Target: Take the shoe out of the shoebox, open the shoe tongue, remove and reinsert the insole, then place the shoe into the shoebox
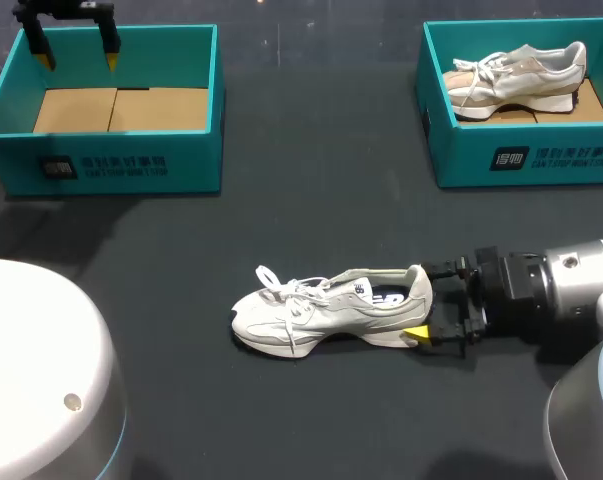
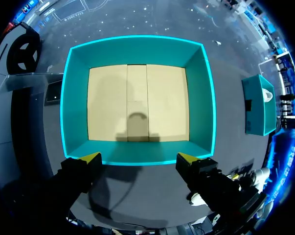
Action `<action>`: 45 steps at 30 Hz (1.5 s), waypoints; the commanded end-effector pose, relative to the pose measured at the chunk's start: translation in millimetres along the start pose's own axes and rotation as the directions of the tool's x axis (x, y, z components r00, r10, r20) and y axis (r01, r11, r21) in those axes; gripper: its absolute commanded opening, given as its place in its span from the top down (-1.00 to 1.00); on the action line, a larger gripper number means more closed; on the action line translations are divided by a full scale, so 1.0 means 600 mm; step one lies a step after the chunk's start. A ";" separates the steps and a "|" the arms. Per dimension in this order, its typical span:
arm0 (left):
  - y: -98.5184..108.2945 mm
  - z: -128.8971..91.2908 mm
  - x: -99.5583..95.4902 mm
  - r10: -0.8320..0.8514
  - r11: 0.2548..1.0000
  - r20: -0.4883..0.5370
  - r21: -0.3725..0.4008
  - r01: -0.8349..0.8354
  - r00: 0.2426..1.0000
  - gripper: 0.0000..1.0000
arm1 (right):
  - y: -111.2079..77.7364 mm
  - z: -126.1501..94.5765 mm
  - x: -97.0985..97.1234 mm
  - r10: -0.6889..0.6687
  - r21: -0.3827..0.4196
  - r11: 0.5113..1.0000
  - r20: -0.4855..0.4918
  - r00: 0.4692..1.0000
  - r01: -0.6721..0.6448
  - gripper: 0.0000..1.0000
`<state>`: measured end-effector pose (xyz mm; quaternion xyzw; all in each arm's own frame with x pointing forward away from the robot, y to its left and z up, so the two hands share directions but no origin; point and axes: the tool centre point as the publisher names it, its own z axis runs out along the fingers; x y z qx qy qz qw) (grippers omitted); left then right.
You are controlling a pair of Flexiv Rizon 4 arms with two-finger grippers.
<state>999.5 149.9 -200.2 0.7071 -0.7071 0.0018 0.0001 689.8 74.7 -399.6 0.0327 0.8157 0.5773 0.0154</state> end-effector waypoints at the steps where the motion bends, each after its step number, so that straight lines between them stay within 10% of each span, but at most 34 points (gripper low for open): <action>1: 0.000 0.000 0.000 0.000 1.000 0.001 -0.001 0.000 1.000 -1.00 | -0.002 0.015 -0.008 -0.004 0.003 1.000 -0.012 1.000 0.004 -1.00; 17: 0.000 0.000 0.000 0.000 1.000 0.001 -0.001 0.000 1.000 -1.00 | -0.003 0.049 0.000 -0.014 0.023 1.000 -0.057 0.998 0.015 -0.91; 22: 0.000 0.000 0.000 0.000 1.000 0.001 -0.001 0.000 1.000 -1.00 | -0.002 0.052 0.001 -0.019 0.020 1.000 -0.059 0.998 0.021 1.00; 45: 0.000 0.000 0.000 0.000 1.000 0.001 -0.001 0.000 1.000 -1.00 | 0.001 0.046 -0.004 -0.021 0.023 0.999 -0.062 0.998 0.022 1.00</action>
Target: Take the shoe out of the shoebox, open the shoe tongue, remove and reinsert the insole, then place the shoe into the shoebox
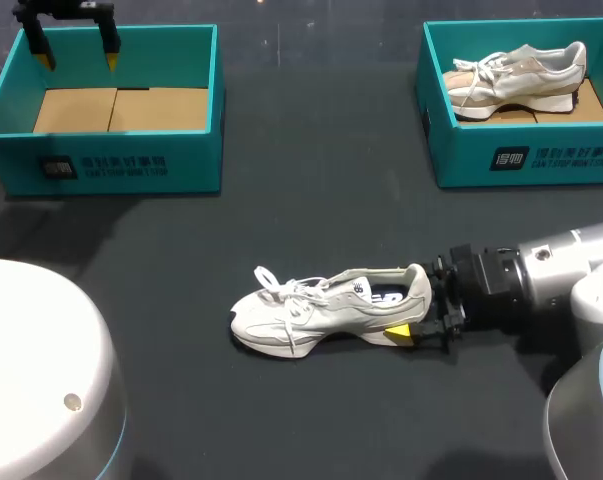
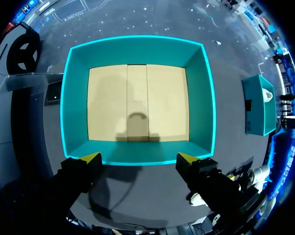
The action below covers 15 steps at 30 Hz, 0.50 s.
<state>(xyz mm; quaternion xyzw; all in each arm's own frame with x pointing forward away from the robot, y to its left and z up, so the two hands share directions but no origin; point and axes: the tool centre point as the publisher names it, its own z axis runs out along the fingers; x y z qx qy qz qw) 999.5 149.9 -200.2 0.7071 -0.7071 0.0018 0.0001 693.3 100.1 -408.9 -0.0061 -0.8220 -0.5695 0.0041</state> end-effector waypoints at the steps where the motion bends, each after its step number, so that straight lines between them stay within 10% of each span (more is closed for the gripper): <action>1: 0.000 0.000 0.000 0.000 1.000 0.001 -0.001 0.000 1.000 -1.00 | 0.001 0.000 -0.001 0.000 0.004 1.000 0.000 1.000 0.000 1.00; 9: 0.000 0.000 0.000 0.000 1.000 0.001 -0.001 0.000 1.000 -1.00 | 0.001 0.000 -0.001 0.000 0.004 1.000 0.000 1.000 0.000 1.00; 15: 0.085 -0.042 0.084 -0.002 0.999 0.018 0.036 0.001 1.000 -1.00 | 0.001 0.000 -0.001 0.000 0.004 1.000 0.000 1.000 0.000 1.00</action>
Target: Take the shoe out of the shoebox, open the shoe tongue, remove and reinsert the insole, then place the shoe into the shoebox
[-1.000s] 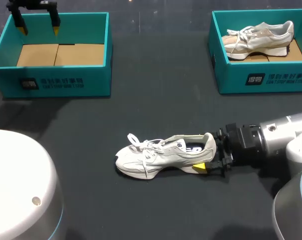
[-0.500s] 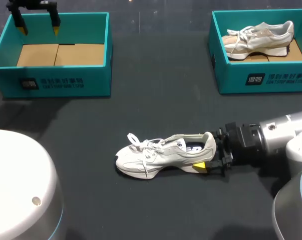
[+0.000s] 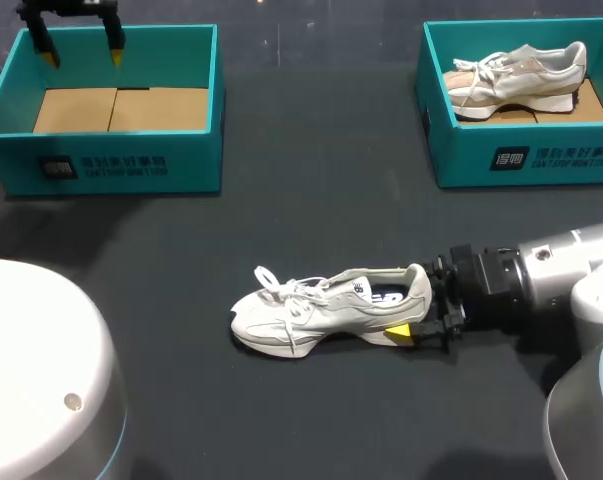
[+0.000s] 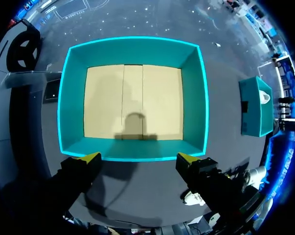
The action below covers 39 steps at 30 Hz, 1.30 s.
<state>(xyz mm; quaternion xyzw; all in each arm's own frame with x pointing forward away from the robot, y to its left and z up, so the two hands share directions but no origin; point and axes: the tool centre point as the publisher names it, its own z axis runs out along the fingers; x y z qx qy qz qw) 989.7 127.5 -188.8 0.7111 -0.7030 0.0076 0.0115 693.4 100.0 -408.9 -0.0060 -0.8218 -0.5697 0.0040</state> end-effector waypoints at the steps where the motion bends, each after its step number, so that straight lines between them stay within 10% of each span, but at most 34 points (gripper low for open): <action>1: 0.085 -0.026 0.059 0.019 0.999 0.038 0.035 -0.021 0.999 -1.00 | 0.001 0.000 -0.001 0.000 0.004 1.000 0.000 1.000 0.000 1.00; 15: 0.268 -0.064 0.230 0.111 0.992 0.023 -0.057 -0.110 0.994 -1.00 | 0.001 0.000 -0.001 0.000 0.004 1.000 0.000 1.000 0.000 1.00; 29: 0.268 -0.064 0.230 0.111 0.992 0.023 -0.057 -0.110 0.994 -1.00 | 0.001 0.000 -0.001 0.000 0.004 1.000 0.000 1.000 0.000 1.00; 39: 0.390 -0.006 0.366 0.095 0.995 0.085 0.016 -0.097 0.992 -1.00 | 0.001 0.000 -0.001 0.000 0.004 1.000 0.000 1.000 0.000 1.00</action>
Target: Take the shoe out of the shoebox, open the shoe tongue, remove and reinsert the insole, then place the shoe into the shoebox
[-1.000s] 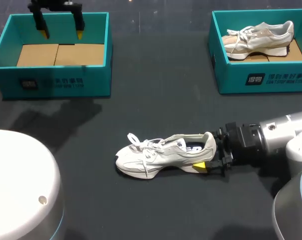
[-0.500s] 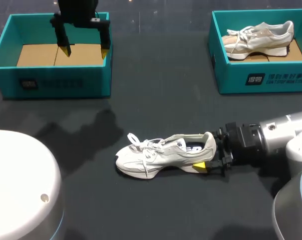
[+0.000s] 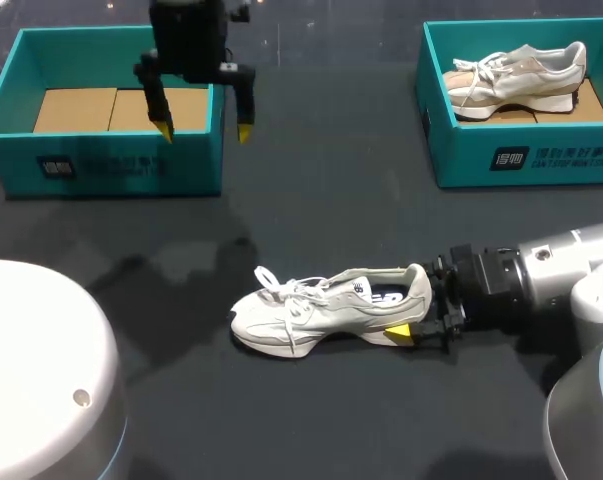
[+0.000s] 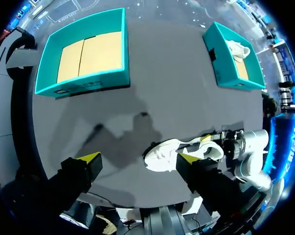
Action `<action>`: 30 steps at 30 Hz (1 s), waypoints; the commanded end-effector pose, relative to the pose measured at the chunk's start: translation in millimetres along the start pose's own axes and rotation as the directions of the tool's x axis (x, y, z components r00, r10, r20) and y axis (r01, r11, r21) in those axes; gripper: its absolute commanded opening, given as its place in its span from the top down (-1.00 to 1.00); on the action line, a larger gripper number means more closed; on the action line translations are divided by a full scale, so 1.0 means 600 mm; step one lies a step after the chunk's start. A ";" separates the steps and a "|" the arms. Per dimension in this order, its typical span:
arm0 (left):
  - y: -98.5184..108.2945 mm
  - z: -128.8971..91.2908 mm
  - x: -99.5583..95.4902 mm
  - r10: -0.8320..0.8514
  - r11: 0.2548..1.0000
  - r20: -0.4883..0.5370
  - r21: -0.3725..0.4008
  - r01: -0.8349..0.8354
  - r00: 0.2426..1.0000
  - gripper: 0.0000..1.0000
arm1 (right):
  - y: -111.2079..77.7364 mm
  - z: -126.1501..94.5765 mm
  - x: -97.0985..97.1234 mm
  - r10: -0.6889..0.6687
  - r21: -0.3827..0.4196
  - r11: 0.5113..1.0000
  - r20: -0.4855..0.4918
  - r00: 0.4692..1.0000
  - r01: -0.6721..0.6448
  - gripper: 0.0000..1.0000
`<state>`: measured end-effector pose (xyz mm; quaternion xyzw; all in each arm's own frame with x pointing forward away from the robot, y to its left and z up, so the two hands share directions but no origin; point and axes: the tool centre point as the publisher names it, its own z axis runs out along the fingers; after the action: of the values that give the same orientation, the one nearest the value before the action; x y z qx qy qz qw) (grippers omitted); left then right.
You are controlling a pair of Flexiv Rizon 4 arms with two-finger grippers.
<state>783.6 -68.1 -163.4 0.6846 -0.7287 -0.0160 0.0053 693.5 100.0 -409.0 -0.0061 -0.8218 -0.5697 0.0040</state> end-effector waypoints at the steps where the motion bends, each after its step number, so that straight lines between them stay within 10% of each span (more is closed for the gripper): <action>1: 0.046 0.035 0.061 0.015 0.999 0.053 0.049 -0.018 0.998 -1.00 | 0.001 0.000 -0.001 0.000 0.004 1.000 0.000 1.000 0.000 1.00; 8: 0.094 0.080 0.140 0.051 0.999 0.060 -0.019 -0.050 0.997 -1.00 | 0.001 0.000 -0.001 0.000 0.004 1.000 0.000 1.000 0.000 1.00; 20: 0.094 0.080 0.140 0.051 0.999 0.060 -0.019 -0.050 0.997 -1.00 | 0.001 0.000 -0.001 0.000 0.004 1.000 0.000 1.000 0.000 1.00; 30: 0.093 0.155 0.252 0.071 0.986 0.156 -0.160 -0.046 0.985 -1.00 | 0.001 0.000 -0.001 0.000 0.004 1.000 0.000 1.000 0.000 1.00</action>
<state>708.0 -172.9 -243.5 0.6622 -0.7451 -0.0794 0.0075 693.6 100.0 -409.0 -0.0060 -0.8218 -0.5697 0.0040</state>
